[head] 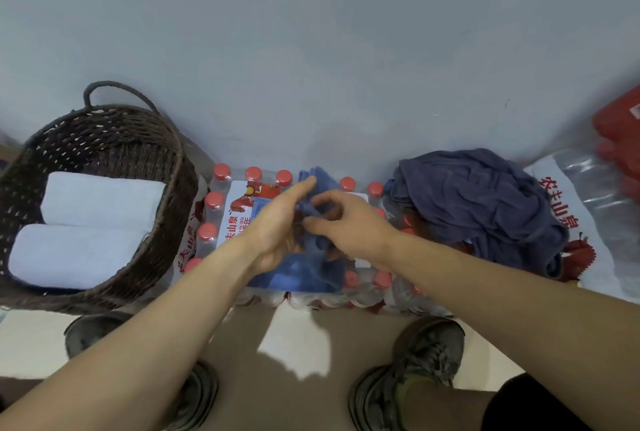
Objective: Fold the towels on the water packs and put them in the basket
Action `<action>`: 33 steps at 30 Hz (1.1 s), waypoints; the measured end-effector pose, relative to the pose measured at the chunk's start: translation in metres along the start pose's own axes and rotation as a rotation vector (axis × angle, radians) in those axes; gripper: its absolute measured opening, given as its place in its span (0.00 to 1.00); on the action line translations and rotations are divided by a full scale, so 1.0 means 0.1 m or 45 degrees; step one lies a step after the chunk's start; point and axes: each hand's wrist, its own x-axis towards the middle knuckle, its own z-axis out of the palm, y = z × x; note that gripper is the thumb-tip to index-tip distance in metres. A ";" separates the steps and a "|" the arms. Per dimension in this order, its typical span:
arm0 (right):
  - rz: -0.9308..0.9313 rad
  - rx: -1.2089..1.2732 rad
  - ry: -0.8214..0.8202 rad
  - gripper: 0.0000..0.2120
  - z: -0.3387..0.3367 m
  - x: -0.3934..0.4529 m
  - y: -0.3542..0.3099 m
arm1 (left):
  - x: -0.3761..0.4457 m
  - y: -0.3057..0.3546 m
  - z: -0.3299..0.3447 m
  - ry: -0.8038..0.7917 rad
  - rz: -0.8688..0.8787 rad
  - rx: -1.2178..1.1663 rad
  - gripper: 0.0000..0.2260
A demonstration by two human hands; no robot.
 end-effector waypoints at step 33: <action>-0.249 -1.110 -0.141 0.24 0.26 0.13 0.57 | 0.02 -0.18 -0.74 0.373 -0.075 1.812 0.21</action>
